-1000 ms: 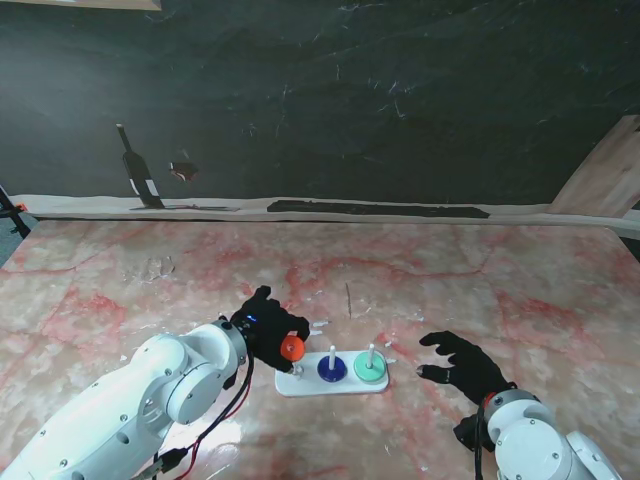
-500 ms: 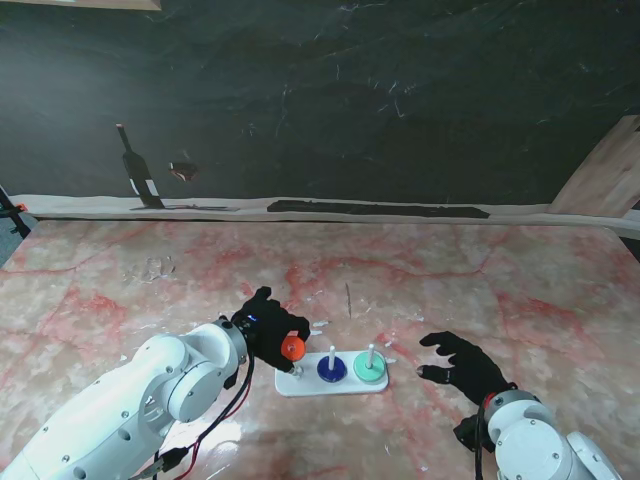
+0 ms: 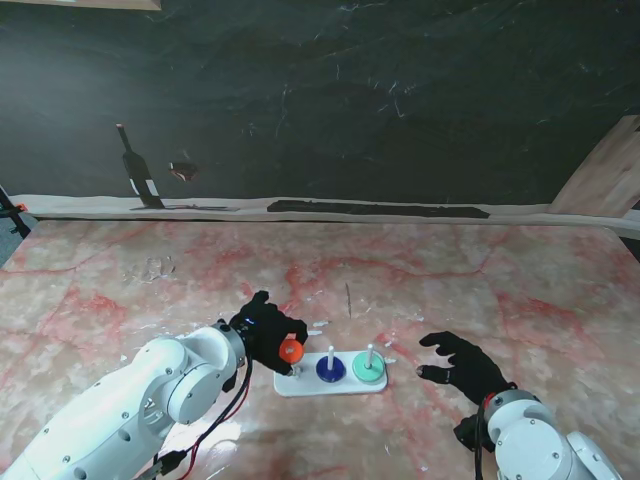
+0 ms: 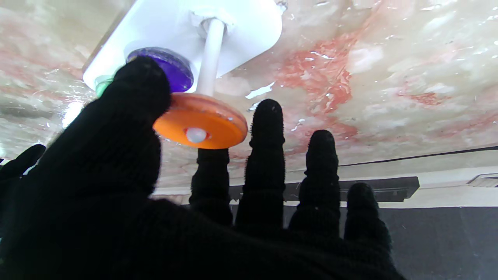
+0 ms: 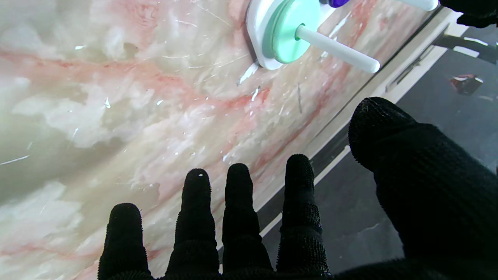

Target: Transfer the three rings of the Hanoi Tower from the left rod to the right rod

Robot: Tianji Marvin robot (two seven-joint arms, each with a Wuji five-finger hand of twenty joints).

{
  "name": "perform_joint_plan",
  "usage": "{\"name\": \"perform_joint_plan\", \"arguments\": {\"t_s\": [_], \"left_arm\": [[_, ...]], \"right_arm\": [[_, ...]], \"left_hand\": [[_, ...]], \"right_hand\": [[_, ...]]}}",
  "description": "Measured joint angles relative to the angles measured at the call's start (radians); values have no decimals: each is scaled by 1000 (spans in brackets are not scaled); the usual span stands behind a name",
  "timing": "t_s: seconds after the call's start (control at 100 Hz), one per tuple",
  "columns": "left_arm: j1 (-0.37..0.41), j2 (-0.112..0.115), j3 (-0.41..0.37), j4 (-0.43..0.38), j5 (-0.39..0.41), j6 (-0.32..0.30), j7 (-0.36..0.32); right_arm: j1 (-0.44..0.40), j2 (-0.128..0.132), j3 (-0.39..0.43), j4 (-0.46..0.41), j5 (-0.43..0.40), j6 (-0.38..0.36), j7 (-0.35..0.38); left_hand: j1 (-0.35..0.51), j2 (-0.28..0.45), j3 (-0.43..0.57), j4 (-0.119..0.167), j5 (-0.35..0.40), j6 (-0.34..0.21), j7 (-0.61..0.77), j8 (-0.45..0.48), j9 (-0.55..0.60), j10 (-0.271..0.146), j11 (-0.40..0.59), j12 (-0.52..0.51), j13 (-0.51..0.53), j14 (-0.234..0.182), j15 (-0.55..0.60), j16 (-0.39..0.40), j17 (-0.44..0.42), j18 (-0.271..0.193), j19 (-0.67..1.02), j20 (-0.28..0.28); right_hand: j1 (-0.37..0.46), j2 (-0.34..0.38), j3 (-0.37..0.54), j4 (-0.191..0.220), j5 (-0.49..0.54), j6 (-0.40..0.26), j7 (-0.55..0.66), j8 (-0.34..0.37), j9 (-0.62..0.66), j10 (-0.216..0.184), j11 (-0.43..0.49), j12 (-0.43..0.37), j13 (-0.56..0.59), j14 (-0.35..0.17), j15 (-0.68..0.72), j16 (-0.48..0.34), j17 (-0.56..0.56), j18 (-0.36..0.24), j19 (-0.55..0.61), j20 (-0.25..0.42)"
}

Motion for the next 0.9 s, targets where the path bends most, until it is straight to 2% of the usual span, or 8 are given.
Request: {"name": "perform_joint_plan", "arguments": {"t_s": [0.36, 0.46, 0.61, 0.7, 0.9], "left_arm": [[-6, 0, 18, 29, -16, 4, 14], [-7, -1, 21, 34, -15, 8, 21], [-8, -1, 26, 37, -8, 11, 24], [-8, -1, 27, 39, -4, 11, 25], [-6, -1, 24, 39, -1, 13, 24]], "right_arm": [[3, 0, -1, 2, -2, 0, 2], [4, 0, -1, 3, -3, 0, 3], [4, 1, -1, 3, -4, -1, 3], [4, 1, -1, 3, -5, -1, 4], [5, 1, -2, 5, -5, -2, 5]], "left_hand": [[0, 1, 0, 0, 0, 0, 0, -2, -2, 0, -1, -2, 0, -1, 0, 0, 0, 0, -2, 0], [-1, 2, 0, 0, -4, 1, 0, -17, -45, 0, -50, -40, -3, -2, 0, 0, 0, 0, -16, 0], [-2, 4, 25, 0, -30, 24, 0, -58, -122, -1, -111, -128, -44, -17, 0, 0, 0, 0, -49, 0], [-2, 4, 33, 0, -54, 65, -3, -93, -158, 9, -129, -175, -57, -23, -3, -2, 0, 0, -67, 12], [-2, -11, 34, 1, -83, 119, -65, -159, -218, 25, -157, -236, -98, -25, -13, -6, -2, -1, -101, 33]], "right_hand": [[0, 0, 0, 0, 0, 0, 0, 0, 0, 0, 0, 0, 0, 0, 0, 0, 0, 0, 0, 0], [0, 0, 0, 0, 0, 0, 0, 0, 0, 0, 0, 0, 0, 0, 0, 0, 0, 0, 0, 0], [0, 0, 0, 0, 0, 0, 0, 0, 0, 0, 0, 0, 0, 0, 0, 0, 0, 0, 0, 0], [0, 0, 0, 0, -1, 0, 0, 0, 0, 0, 0, 0, 0, 0, 0, 0, 0, 0, 0, 0], [0, 0, 0, 0, -1, 0, 0, 0, 0, 0, 0, 0, 0, 0, 0, 0, 0, 0, 0, 0]]}}
